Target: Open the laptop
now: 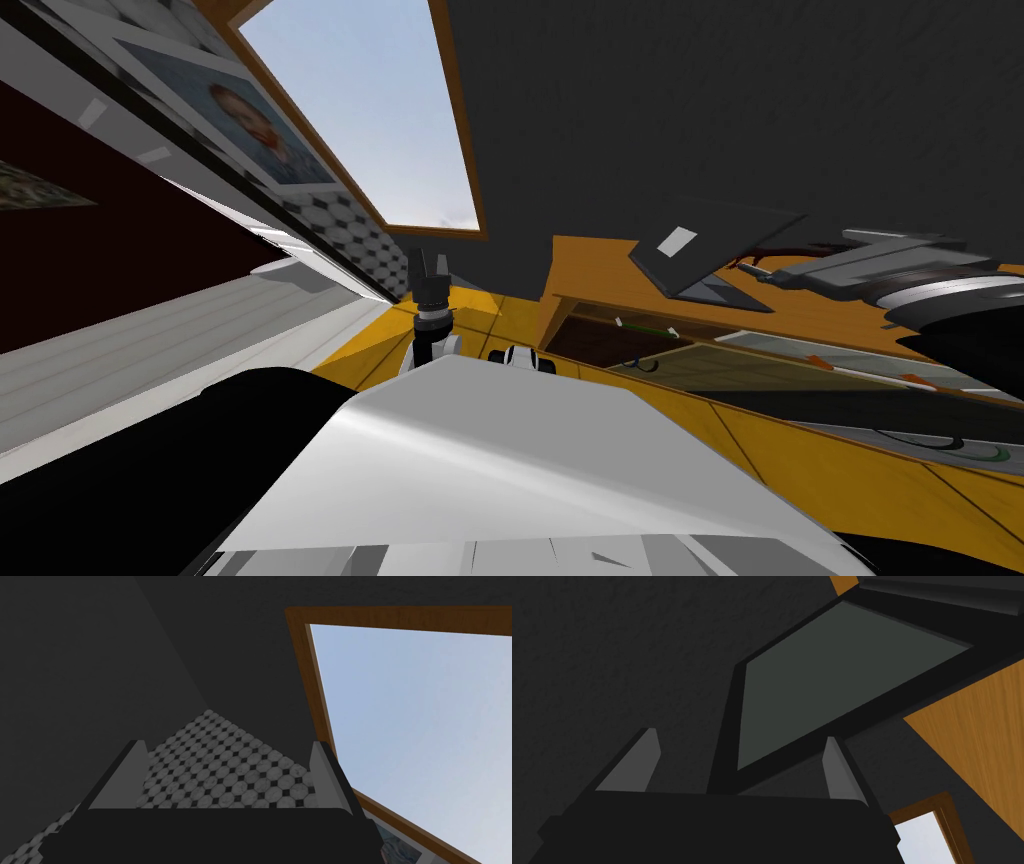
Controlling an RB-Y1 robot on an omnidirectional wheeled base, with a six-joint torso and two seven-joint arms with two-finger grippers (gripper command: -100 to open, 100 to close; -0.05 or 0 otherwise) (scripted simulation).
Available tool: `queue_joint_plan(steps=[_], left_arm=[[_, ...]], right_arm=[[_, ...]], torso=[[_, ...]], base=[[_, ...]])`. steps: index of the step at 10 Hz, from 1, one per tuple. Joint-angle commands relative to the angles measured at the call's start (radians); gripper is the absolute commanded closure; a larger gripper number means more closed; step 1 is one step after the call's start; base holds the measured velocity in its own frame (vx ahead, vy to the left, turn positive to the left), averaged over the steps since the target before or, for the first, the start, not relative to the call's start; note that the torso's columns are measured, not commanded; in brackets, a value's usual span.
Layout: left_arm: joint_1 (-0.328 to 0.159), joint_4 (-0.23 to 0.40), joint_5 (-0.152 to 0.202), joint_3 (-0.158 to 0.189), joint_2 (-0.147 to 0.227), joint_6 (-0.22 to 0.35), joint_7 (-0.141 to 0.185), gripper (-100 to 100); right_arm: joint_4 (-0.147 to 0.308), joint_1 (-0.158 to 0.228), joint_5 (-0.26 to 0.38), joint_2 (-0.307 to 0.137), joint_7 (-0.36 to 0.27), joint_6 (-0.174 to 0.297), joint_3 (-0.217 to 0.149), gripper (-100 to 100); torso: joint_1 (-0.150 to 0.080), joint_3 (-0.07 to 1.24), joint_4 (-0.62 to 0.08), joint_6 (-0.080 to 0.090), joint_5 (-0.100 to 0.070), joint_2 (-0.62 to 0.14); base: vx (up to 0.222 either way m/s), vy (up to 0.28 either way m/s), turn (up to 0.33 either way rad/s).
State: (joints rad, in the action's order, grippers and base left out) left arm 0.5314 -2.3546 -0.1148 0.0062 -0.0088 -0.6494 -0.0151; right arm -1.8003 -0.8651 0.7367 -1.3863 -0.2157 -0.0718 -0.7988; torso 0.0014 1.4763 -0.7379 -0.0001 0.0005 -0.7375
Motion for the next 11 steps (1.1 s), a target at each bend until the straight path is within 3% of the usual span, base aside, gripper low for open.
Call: queue_joint_plan(steps=[1, 2, 3, 4, 5, 11], left_arm=[[0.000, 0.000, 0.000, 0.000, 0.000, 0.000, 0.000, 0], [0.000, 0.000, 0.000, 0.000, 0.000, 0.000, 0.000, 0], [0.000, 0.000, 0.000, 0.000, 0.000, 0.000, 0.000, 0], [0.000, 0.000, 0.000, 0.000, 0.000, 0.000, 0.000, 0], [0.000, 0.000, 0.000, 0.000, 0.000, 0.000, 0.000, 0], [0.000, 0.000, 0.000, 0.000, 0.000, 0.000, 0.000, 0]], right_arm=[[0.024, -0.014, 0.036, -0.067, -0.007, 0.028, -0.038, -100], [0.024, -0.002, 0.026, -0.053, -0.004, 0.020, -0.021, -100], [0.040, -0.007, 0.023, -0.077, 0.002, 0.014, -0.036, -100], [0.034, -0.006, 0.025, -0.067, -0.002, 0.017, -0.030, -100], [0.035, -0.006, 0.024, -0.069, -0.001, 0.016, -0.032, 100], [0.105, 0.050, -0.101, -0.036, 0.107, -0.051, -0.005, 100]], torso=[[-0.001, 0.000, 0.000, 0.000, 0.000, 0.000], [-0.001, 0.000, 0.000, -0.001, 0.000, 0.000], [-0.006, -0.001, 0.000, 0.000, -0.001, -0.001], [-0.007, 0.001, 0.001, 0.000, -0.002, 0.003], [-0.005, 0.001, 0.001, 0.000, -0.002, 0.000], [-0.001, -0.001, -0.001, 0.001, 0.000, -0.001]], base=[[0.037, 0.159, -0.032], [0.015, 0.076, -0.013], [0.098, 0.023, -0.041], [0.062, 0.012, -0.012], [0.007, 0.005, 0.007], [-0.023, -0.068, 0.032]])
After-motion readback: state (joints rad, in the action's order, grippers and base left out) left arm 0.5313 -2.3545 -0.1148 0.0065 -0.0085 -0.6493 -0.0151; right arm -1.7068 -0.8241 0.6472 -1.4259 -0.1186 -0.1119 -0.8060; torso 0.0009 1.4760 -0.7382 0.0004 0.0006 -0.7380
